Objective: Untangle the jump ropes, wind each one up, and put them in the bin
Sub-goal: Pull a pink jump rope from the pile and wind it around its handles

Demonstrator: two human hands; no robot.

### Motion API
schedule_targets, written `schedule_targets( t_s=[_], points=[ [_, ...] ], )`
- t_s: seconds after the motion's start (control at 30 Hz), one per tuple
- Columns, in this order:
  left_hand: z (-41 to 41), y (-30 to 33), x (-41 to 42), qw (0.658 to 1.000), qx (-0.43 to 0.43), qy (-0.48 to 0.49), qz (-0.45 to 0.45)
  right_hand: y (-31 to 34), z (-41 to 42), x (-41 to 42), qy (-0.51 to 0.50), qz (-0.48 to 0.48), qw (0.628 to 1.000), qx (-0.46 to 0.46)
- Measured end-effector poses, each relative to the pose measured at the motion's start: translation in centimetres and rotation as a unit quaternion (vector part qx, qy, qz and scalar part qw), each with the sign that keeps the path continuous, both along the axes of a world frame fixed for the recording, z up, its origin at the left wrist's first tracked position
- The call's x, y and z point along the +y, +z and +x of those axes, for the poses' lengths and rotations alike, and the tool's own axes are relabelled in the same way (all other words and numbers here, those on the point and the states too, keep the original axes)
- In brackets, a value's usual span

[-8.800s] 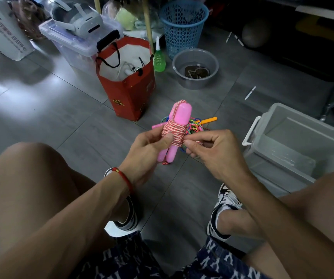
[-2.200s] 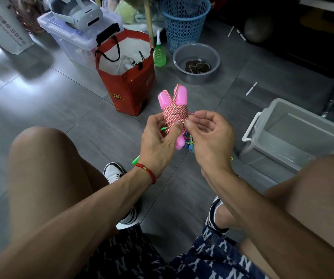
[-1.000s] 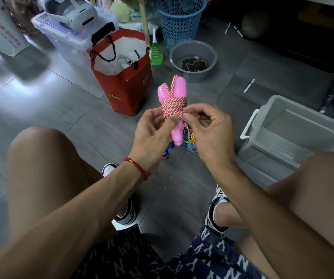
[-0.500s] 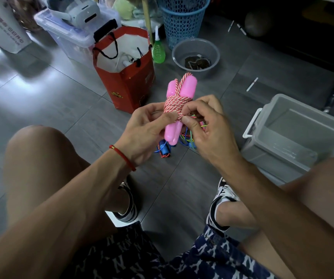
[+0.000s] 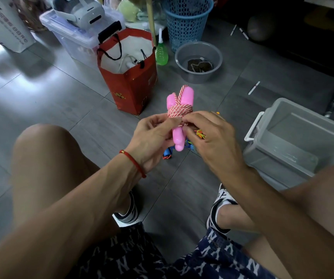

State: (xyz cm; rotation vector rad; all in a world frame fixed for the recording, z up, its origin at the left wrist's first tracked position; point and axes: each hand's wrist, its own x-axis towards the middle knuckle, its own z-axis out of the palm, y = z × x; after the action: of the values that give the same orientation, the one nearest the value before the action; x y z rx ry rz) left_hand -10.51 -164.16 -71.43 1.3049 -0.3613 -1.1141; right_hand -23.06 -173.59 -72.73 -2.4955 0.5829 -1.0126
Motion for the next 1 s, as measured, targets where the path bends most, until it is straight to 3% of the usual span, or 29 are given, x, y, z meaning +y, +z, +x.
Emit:
schedule_targets(
  t_s=[0.23, 0.5, 0.67, 0.87, 1.0],
  points=[
    [-0.9, -0.2, -0.1, 0.995, -0.025, 0.078, 0.049, -0.4, 0.3, -0.6, 0.002, 0.106, 0.994, 0.035],
    [-0.7, -0.1, -0.3, 0.992, -0.068, 0.093, 0.053, -0.7, 0.2, -1.0, 0.031, 0.082, 0.996, 0.028],
    [-0.6, -0.6, -0.3, 0.99, -0.05, 0.117, 0.056, -1.0, 0.3, -0.9, 0.019, 0.148, 0.989, 0.015],
    [-0.8, -0.5, -0.2, 0.989, -0.044, 0.132, 0.055, -1.0, 0.4, -0.5, -0.006, 0.137, 0.99, 0.01],
    [-0.7, -0.5, -0.1, 0.985, -0.096, 0.132, 0.059, -0.9, 0.4, -0.6, -0.015, 0.133, 0.991, 0.014]
  ],
)
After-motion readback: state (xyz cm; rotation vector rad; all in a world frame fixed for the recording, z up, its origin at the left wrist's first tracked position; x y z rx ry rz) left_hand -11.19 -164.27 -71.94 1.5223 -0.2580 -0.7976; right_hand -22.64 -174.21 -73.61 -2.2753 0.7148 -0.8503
